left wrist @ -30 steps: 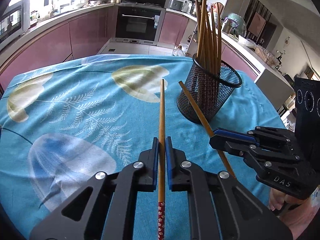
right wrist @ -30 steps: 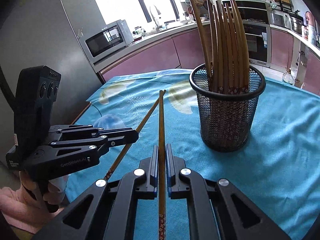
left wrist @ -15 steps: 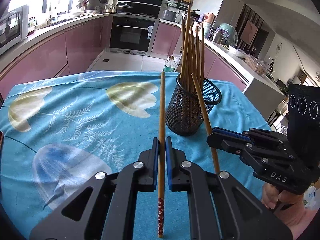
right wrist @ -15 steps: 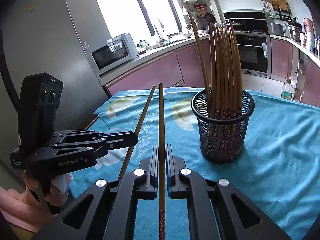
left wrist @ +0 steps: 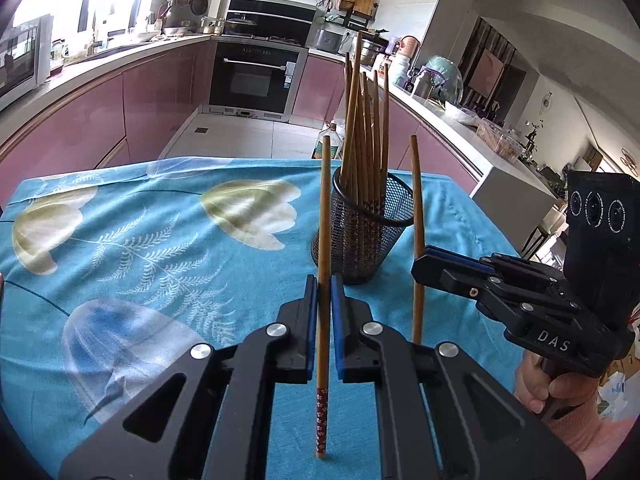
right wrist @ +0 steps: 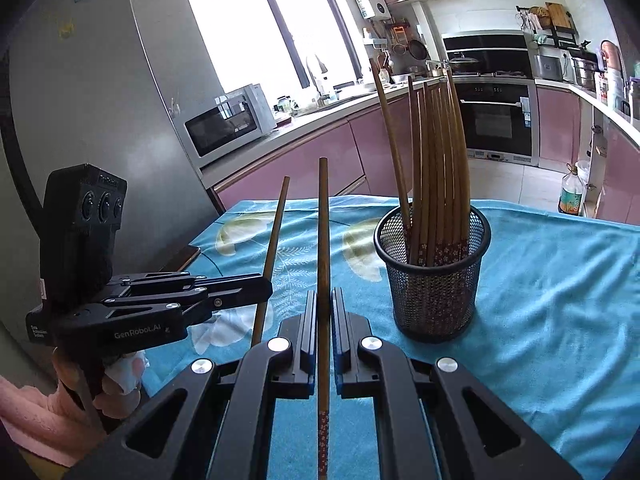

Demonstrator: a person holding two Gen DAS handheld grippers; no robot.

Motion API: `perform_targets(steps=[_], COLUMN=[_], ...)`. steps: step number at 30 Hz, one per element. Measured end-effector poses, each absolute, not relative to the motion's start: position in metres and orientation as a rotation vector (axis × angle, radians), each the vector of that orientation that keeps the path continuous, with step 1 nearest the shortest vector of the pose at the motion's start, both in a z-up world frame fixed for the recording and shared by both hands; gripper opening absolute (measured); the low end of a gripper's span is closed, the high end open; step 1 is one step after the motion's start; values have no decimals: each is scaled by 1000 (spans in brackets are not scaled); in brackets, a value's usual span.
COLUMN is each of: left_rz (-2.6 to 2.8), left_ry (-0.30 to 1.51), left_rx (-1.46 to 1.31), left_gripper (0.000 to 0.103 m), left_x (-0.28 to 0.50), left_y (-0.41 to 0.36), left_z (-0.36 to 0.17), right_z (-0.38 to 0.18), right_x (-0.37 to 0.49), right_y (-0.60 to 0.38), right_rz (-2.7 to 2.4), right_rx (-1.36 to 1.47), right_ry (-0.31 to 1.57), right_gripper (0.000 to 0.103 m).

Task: Organize utensils
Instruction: 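Raise both held chopsticks upright and carry them over the mesh cup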

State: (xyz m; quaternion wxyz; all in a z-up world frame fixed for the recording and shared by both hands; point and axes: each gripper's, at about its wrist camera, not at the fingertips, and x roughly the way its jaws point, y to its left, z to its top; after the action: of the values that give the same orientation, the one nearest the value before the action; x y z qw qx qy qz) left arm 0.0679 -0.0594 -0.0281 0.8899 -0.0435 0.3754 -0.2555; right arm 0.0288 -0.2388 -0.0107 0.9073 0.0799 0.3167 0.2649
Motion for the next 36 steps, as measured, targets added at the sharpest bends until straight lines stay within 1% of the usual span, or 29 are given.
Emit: perform_targets(steps=[36], left_rz=[-564], left_ry=[699], left_rx=[-73], left_gripper=[8], left_x=[66], left_y=[-75], left_z=[4], right_z=[18], right_x=[28], right_y=[-267], right_rz=[515], right_rx=[170], right_ry=[552], right_gripper=[6])
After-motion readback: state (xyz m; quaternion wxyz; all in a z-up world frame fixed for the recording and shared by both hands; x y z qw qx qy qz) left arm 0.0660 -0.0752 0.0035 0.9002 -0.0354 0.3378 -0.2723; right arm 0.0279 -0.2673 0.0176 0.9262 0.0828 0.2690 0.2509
